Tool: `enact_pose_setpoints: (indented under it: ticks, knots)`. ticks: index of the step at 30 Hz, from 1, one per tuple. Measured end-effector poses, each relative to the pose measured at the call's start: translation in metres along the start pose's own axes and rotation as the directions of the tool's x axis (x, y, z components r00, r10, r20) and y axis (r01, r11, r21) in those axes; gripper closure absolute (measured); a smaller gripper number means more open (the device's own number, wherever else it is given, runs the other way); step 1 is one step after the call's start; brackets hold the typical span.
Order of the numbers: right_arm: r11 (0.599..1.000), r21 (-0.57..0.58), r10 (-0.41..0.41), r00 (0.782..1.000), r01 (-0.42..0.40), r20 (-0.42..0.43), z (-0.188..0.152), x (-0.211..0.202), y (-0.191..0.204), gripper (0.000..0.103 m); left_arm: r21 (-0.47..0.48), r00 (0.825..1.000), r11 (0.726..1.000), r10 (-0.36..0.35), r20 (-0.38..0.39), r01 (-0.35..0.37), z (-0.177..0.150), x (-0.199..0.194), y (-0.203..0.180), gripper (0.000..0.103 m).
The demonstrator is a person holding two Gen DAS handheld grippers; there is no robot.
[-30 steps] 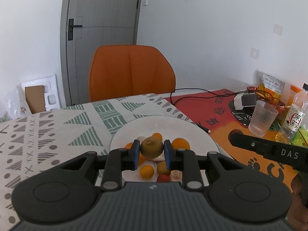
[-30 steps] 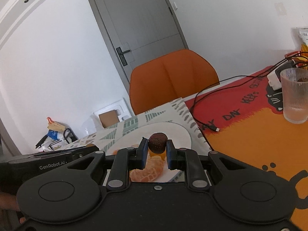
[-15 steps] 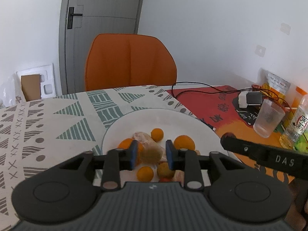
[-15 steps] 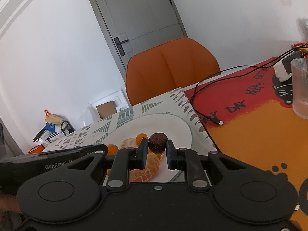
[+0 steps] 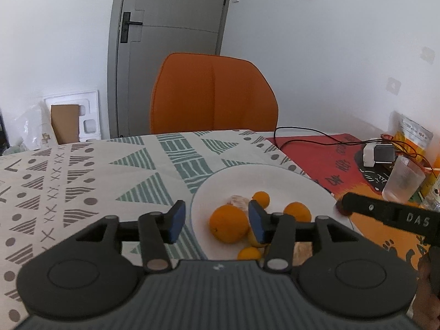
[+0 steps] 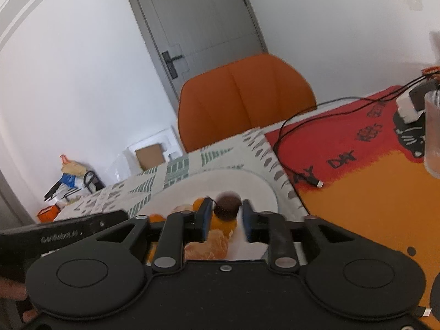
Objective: Organize fruits
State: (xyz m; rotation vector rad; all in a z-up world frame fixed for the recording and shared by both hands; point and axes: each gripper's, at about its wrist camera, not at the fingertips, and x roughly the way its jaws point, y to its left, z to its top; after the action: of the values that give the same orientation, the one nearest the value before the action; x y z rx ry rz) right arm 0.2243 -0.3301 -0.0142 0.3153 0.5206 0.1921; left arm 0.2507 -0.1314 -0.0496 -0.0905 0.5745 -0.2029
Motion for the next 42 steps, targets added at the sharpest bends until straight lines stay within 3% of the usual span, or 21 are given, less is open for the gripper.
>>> enact_pose_setpoints:
  ticks: [1,4,7,17,25,30,42]
  knots:
    - [1.000,0.000,-0.005,1.000,0.005,0.002,0.000,-0.001,0.000,0.055,0.002,1.000,1.000,0.006,0.004,-0.006,0.000,-0.002,0.000,0.044]
    - [1.000,0.006,-0.004,1.000,0.004,0.002,0.000,-0.005,-0.001,0.055,0.005,1.000,1.000,0.018,0.022,-0.018,0.000,-0.008,0.004,0.029]
    - [0.999,0.042,-0.007,1.000,0.008,-0.008,-0.001,-0.009,-0.005,0.053,-0.009,0.999,1.000,0.022,0.036,-0.022,-0.002,-0.015,0.011,0.023]
    - [1.000,0.013,0.003,0.999,-0.002,-0.036,-0.014,-0.018,0.014,0.031,-0.089,0.998,0.995,0.048,0.040,-0.044,-0.007,-0.042,0.034,0.014]
    - [1.000,-0.002,0.022,0.999,-0.022,-0.043,-0.019,-0.024,0.032,0.006,-0.107,0.996,0.992,0.075,0.052,-0.070,-0.015,-0.073,0.050,0.009]
    - [1.000,-0.007,0.024,0.998,-0.025,-0.054,-0.023,-0.029,0.044,0.000,-0.130,0.994,0.988,0.093,0.062,-0.085,-0.020,-0.090,0.063,0.008]
    - [0.994,-0.080,0.069,0.995,-0.074,-0.072,-0.030,-0.046,0.079,0.000,-0.180,0.983,0.974,0.156,0.099,-0.136,-0.035,-0.139,0.090,0.006]
